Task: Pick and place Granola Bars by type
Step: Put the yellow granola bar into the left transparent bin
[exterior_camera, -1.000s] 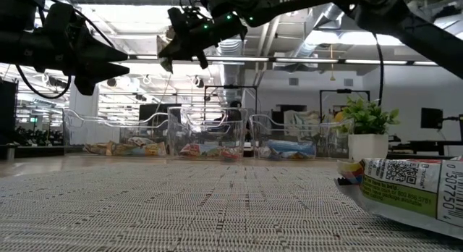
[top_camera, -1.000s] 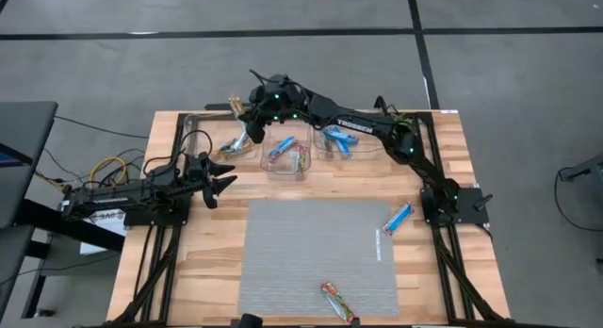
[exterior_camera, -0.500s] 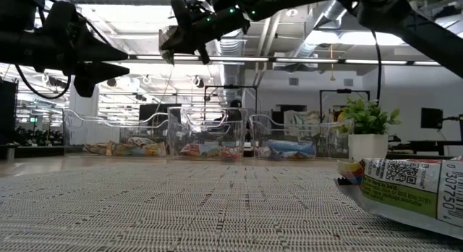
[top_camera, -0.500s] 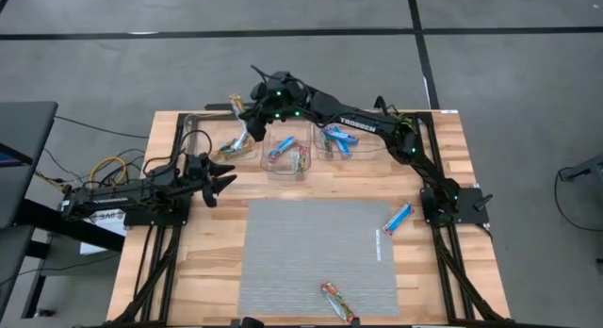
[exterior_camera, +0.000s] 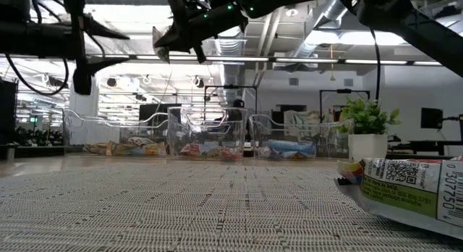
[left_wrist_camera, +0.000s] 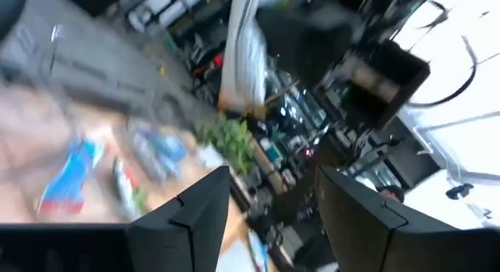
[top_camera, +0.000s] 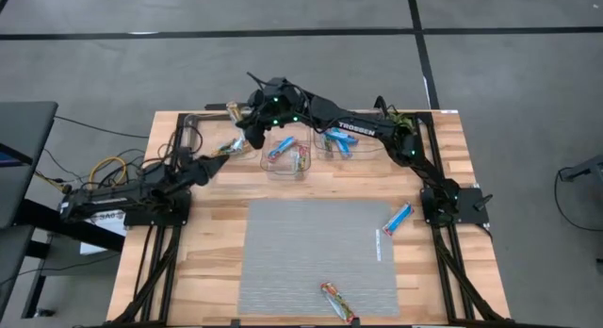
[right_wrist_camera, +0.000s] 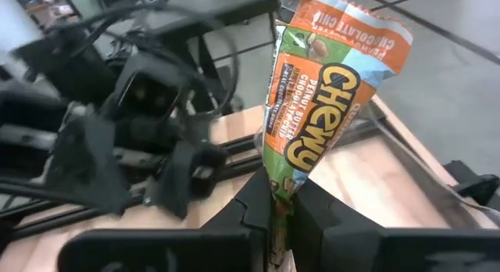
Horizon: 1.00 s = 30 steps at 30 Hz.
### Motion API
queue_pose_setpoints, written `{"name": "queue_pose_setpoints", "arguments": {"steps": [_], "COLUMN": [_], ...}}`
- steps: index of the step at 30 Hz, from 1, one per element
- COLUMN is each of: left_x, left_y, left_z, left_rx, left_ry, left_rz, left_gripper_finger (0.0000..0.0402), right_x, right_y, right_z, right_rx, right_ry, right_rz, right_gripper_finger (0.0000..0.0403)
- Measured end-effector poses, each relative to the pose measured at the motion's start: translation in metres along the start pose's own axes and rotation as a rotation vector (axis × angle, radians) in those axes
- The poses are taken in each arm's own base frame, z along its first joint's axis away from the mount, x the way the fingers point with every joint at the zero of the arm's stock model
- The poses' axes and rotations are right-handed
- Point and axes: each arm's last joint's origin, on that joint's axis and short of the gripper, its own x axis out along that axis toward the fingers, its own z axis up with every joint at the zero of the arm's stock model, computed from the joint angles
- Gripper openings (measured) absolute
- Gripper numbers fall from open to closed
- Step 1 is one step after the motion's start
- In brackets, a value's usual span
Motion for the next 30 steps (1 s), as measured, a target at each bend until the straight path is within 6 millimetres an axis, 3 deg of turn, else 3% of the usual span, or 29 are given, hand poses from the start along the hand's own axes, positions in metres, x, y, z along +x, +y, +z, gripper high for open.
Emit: {"name": "queue_pose_setpoints", "arguments": {"steps": [9, 18, 30], "left_x": [0.008, 0.029, 0.043], "left_y": [-0.013, -0.023, -0.037], "left_z": [0.025, 0.035, 0.044], "left_rx": [0.128, 0.181, 0.256], "left_ry": [-0.162, -0.050, -0.019], "left_rz": [0.149, 0.174, 0.162], "left_gripper_finger": [0.0183, 0.0183, 0.0183], "right_x": [0.006, 0.010, 0.005], "right_y": [0.025, 0.044, 0.029], "right_z": [-0.009, -0.014, -0.010], "right_rx": [-0.002, -0.064, -0.054], "right_ry": [0.073, 0.093, 0.084], "right_rz": [0.069, 0.099, 0.087], "right_gripper_finger": [0.0017, 0.0014, 0.0018]}}
